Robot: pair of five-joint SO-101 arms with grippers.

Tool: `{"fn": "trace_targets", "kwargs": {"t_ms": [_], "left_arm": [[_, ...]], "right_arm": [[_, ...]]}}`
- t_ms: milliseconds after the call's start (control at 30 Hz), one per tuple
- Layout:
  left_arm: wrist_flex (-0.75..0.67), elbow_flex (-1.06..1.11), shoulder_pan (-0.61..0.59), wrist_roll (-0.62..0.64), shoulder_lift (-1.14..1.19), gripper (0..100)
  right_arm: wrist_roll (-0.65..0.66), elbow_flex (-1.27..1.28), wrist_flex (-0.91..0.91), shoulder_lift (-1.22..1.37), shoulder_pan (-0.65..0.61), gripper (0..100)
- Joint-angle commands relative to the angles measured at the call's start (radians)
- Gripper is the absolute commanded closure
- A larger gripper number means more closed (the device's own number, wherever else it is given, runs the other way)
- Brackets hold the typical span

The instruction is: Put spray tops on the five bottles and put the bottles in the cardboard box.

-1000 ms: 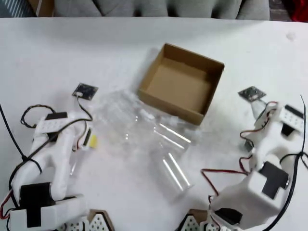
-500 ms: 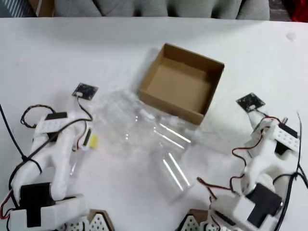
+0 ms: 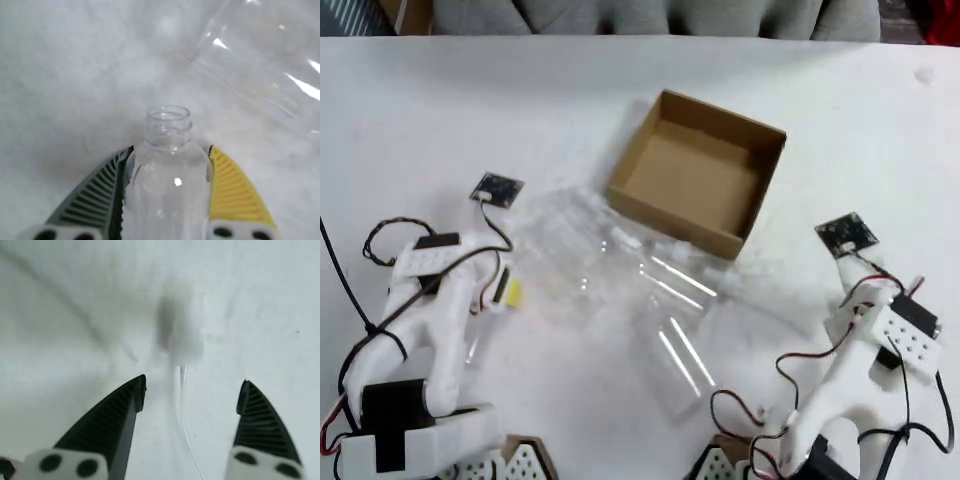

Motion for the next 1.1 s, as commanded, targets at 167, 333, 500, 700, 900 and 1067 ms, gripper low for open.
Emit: {"fn": "trace_targets", "kwargs": {"t_ms": [167,333,500,700,900,1067], "left_arm": [[-0.028,-0.003,-0.012,0.011,-0.044,98],[-0.028,-0.003,-0.013,0.011,-0.044,98],[-0.028,-0.003,-0.013,0.011,-0.044,98],[-0.028,-0.003,-0.013,0.011,-0.044,98],[-0.028,-0.003,-0.013,0.011,-0.044,98],[-0.028,-0.003,-0.013,0.011,-0.044,98]], "right_arm": [[-0.014,-0.095,-0.022,0.142,-0.076,81.6],[-0.008,-0.172,-0.025,0.257,-0.076,78.5],[0.003,-0.207,-0.073,0.34,-0.076,78.6],[0.144,-0.209,-0.081,0.41,-0.076,78.6],[0.18,-0.21,-0.114,0.42,-0.051,78.7],[0.233,-0.206,-0.153,0.424,-0.03,78.7]]}}
